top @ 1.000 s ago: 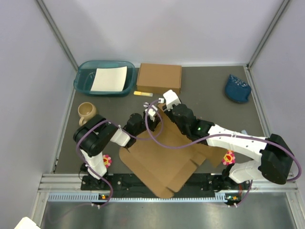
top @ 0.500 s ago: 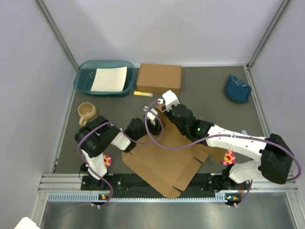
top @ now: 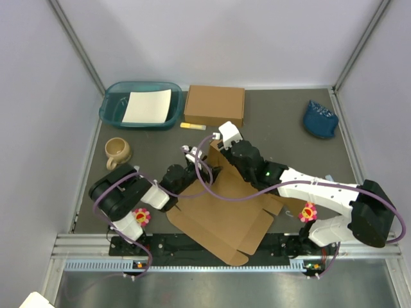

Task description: Fold the paper box

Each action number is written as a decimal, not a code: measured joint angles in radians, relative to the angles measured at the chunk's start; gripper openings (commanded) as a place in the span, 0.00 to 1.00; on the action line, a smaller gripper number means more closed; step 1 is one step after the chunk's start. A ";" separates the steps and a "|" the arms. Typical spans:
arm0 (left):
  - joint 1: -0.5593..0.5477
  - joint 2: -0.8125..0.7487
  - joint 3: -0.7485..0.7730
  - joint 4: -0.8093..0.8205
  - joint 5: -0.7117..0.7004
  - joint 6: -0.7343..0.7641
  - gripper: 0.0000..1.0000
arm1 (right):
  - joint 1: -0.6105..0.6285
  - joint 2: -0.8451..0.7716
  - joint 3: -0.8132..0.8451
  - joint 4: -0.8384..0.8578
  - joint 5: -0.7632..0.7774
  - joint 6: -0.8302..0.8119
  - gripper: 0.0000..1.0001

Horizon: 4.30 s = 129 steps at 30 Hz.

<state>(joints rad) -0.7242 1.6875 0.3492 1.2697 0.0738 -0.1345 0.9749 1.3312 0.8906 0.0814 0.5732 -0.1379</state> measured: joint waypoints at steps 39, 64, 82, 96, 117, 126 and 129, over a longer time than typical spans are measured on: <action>0.025 0.050 0.064 -0.008 -0.162 -0.009 0.00 | 0.023 0.001 0.116 -0.188 0.099 0.074 0.56; 0.023 -0.119 0.310 -0.785 -0.497 -0.120 0.00 | -0.171 -0.411 -0.034 -0.554 0.223 0.288 0.71; 0.023 -0.119 0.410 -1.009 -0.476 -0.137 0.00 | -0.244 -0.156 -0.025 -0.405 0.250 0.110 0.54; 0.023 -0.119 0.409 -1.008 -0.483 -0.137 0.00 | -0.298 -0.108 -0.046 -0.267 0.225 0.016 0.40; 0.018 -0.161 0.331 -0.932 -0.517 -0.170 0.00 | -0.299 -0.086 0.009 -0.404 0.026 0.428 0.00; 0.017 -0.174 0.299 -0.896 -0.541 -0.192 0.00 | -0.331 -0.176 -0.110 -0.295 -0.116 0.809 0.01; 0.015 -0.175 0.288 -0.877 -0.544 -0.196 0.00 | -0.345 -0.248 -0.194 -0.219 -0.161 0.908 0.12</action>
<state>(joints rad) -0.7090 1.5124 0.6376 0.3931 -0.4702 -0.3305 0.6300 1.0832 0.6968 -0.1375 0.4126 0.7696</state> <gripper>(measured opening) 0.056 0.034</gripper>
